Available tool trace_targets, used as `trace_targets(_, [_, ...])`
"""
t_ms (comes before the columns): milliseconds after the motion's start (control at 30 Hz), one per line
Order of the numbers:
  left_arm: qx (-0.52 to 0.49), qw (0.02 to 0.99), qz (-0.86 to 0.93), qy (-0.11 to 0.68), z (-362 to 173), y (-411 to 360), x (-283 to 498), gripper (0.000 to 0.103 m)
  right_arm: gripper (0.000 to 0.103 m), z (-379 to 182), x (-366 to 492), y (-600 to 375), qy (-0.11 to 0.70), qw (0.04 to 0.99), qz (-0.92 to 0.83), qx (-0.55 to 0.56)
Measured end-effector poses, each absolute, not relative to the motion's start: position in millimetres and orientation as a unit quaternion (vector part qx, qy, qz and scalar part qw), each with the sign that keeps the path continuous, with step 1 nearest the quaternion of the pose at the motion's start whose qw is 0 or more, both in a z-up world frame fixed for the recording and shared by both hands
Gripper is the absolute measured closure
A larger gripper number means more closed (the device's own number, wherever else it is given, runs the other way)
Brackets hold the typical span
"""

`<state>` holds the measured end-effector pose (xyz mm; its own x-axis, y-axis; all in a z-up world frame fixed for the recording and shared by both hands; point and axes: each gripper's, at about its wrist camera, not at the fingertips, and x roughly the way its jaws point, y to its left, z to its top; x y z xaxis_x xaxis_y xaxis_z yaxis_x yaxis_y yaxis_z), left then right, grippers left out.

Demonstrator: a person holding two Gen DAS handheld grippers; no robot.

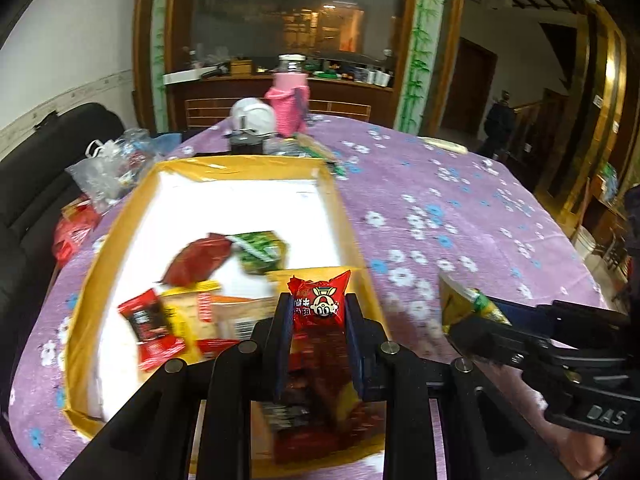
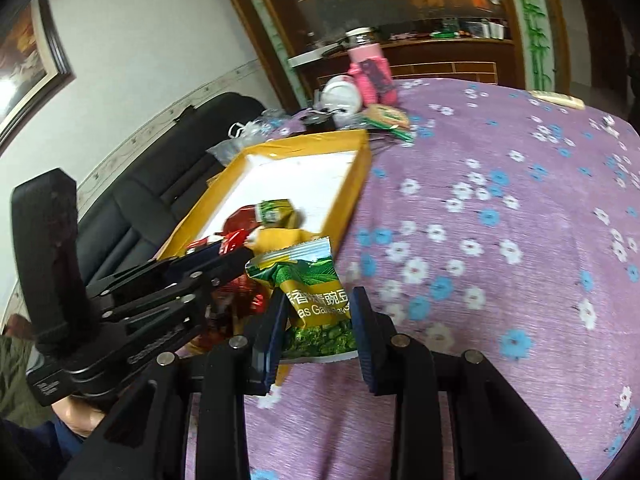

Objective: Organize snacks
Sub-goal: 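Carry the pea bag and red candy over the white box with both grippers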

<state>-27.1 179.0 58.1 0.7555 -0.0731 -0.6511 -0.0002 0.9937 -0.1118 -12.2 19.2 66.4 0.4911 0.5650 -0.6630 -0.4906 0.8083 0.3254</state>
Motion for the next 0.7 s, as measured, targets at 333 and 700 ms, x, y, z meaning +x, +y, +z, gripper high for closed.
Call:
trace_targets(333, [-0.088, 0.931, 0.017, 0.355, 44, 227, -28, 0.078, 0.072, 69, -19, 66, 0.403, 0.854, 0.328, 0.011])
trace_targets(700, [-0.108, 0.927, 0.042, 0.358, 31, 257, -28, 0.078, 0.072, 49, -7, 100, 0.422, 0.847, 0.324, -0.007])
